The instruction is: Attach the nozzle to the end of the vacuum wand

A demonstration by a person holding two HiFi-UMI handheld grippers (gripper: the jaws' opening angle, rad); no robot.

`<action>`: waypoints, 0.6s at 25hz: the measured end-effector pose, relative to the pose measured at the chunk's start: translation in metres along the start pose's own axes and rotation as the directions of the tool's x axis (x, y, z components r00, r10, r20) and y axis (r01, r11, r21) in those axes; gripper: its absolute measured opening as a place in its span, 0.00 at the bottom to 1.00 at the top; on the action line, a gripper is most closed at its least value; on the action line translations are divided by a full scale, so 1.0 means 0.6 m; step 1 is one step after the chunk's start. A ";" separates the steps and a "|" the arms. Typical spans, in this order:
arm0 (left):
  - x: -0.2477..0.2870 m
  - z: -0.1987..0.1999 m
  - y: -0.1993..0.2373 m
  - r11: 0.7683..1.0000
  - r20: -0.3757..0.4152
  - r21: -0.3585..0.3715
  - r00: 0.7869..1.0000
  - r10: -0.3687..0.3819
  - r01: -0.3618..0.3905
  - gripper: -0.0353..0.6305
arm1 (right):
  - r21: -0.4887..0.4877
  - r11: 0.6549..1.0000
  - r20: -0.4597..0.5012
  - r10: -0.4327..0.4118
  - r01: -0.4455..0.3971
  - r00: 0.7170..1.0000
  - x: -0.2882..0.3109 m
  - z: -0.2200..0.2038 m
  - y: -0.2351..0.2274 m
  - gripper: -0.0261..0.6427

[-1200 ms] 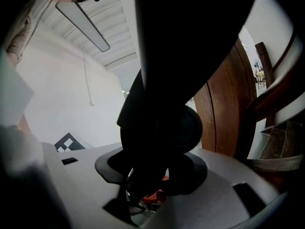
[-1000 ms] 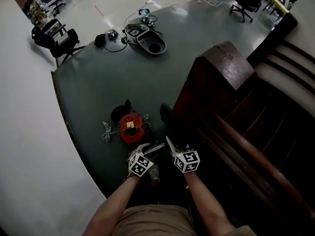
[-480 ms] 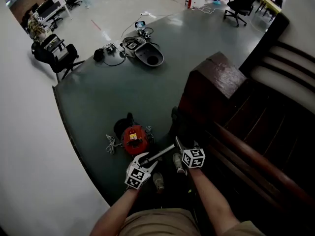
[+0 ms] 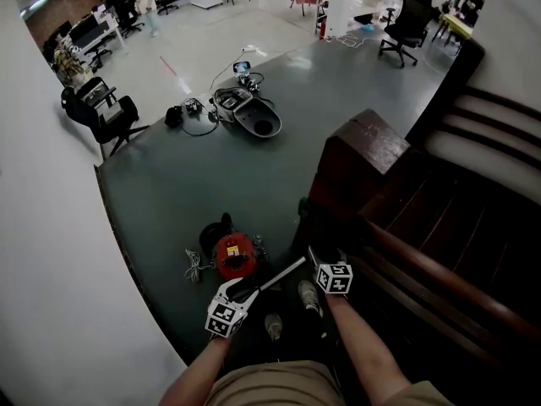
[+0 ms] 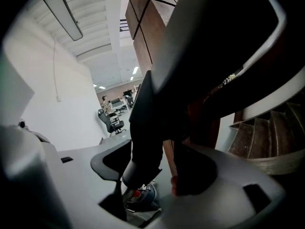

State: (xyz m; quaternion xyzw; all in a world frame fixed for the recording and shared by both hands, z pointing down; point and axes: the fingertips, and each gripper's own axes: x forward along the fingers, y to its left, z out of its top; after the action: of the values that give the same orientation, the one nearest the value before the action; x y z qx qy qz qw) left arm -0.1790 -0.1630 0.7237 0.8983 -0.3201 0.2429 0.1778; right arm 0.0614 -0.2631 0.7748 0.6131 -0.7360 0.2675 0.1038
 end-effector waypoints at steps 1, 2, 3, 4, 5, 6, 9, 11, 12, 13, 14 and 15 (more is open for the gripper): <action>-0.010 0.001 0.000 1.000 0.011 -0.016 1.000 0.004 -0.004 0.37 | 0.001 1.000 -0.004 -0.007 0.007 1.000 -0.005 -0.004 -0.002 0.44; -0.019 0.000 0.001 1.000 0.023 -0.028 1.000 0.009 -0.009 0.37 | 0.002 1.000 -0.008 -0.012 0.012 1.000 -0.010 -0.007 -0.003 0.44; -0.028 -0.001 0.001 0.999 0.035 -0.037 0.999 0.015 -0.013 0.37 | 0.002 1.000 -0.011 -0.014 0.014 1.000 -0.017 -0.009 -0.003 0.44; -0.036 -0.001 0.001 0.999 0.046 -0.043 0.999 0.020 -0.018 0.37 | -0.003 1.000 -0.012 -0.017 0.017 1.000 -0.023 -0.009 -0.002 0.45; -0.043 -0.001 0.001 0.999 0.057 -0.048 0.998 0.025 -0.022 0.37 | -0.009 1.000 -0.012 -0.021 0.021 1.000 -0.029 -0.007 -0.001 0.45; -0.049 0.000 0.000 0.998 0.067 -0.053 0.997 0.029 -0.026 0.37 | -0.014 1.000 -0.012 -0.024 0.024 1.000 -0.035 -0.005 -0.001 0.45; -0.071 0.006 0.003 0.996 0.118 -0.073 0.991 0.060 -0.051 0.37 | -0.013 0.999 -0.011 -0.036 0.036 0.999 -0.058 -0.001 0.004 0.45; -0.100 0.021 0.008 0.993 0.176 -0.092 0.980 0.095 -0.080 0.37 | -0.001 0.999 -0.011 -0.042 0.042 0.999 -0.085 -0.002 0.012 0.45; -0.117 0.031 0.010 0.990 0.205 -0.104 0.972 0.113 -0.093 0.37 | 0.006 0.999 -0.010 -0.042 0.042 0.999 -0.101 -0.001 0.018 0.45; -0.134 0.042 0.011 0.988 0.231 -0.117 0.964 0.130 -0.105 0.37 | 0.011 0.999 -0.007 -0.039 0.039 0.999 -0.120 0.000 0.024 0.45; -0.152 0.052 0.011 0.985 0.254 -0.128 0.956 0.146 -0.116 0.37 | 0.011 1.000 -0.002 -0.029 0.029 1.000 -0.141 0.004 0.031 0.45; -0.169 0.062 0.009 0.982 0.275 -0.136 0.948 0.162 -0.129 0.37 | 0.006 1.000 0.005 -0.015 0.015 1.000 -0.163 0.009 0.038 0.45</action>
State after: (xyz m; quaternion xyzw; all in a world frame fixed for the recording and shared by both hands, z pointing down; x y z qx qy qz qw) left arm -0.2393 -0.1351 0.6382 0.8858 -0.4215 0.1044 0.1637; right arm 0.0625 -0.1810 0.7170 0.6196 -0.7309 0.2673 0.1021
